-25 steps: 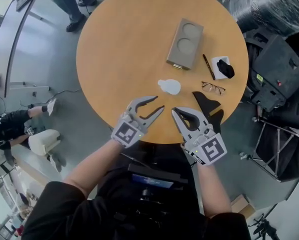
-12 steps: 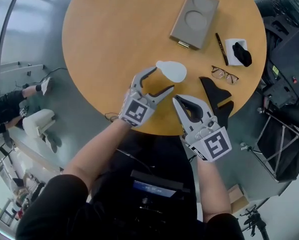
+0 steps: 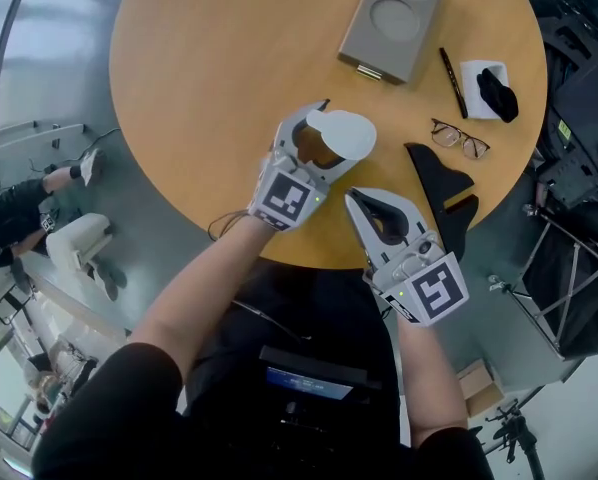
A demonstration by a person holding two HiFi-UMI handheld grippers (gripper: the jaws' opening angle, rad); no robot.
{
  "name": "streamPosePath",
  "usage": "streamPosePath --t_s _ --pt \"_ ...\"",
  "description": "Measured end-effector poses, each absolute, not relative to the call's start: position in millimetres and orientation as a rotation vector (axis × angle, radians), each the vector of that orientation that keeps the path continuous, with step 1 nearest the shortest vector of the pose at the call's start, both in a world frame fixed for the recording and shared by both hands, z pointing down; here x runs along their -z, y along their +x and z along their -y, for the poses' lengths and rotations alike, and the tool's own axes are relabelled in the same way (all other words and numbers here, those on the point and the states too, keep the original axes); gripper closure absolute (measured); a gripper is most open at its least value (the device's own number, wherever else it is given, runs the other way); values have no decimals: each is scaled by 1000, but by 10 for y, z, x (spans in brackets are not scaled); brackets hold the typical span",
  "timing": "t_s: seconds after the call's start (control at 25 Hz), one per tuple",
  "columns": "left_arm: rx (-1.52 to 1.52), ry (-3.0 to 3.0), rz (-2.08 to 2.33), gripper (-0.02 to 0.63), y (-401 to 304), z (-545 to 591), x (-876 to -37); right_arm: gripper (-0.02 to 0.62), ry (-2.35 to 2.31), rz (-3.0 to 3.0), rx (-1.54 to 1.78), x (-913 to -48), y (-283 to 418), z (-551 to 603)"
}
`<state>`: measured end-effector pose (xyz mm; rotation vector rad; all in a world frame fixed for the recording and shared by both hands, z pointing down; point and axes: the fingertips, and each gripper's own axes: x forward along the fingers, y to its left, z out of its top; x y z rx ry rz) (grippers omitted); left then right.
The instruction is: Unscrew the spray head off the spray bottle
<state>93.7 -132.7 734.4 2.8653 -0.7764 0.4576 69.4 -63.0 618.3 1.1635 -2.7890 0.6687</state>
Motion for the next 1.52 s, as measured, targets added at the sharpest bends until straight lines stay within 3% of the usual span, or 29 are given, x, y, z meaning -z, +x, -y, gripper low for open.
streamPosePath --t_s 0.08,0.32,0.76,1.24,1.52 --pt "-452 2861 776 205 968 1343 -7355 592 1167 2787 -673 -6207 725 619" --pt "-461 2880 756 297 1016 1389 -7312 592 1177 2778 -673 -6231 781 591" --pt "-505 2833 708 302 771 1135 -6358 592 1149 2819 -529 -5407 696 550" --pt "-497 2836 699 301 549 745 -4743 464 1133 2858 -354 -4020 509 455" --pt "-499 2847 694 301 583 665 -4205 422 1117 2888 -271 -3445 480 464"
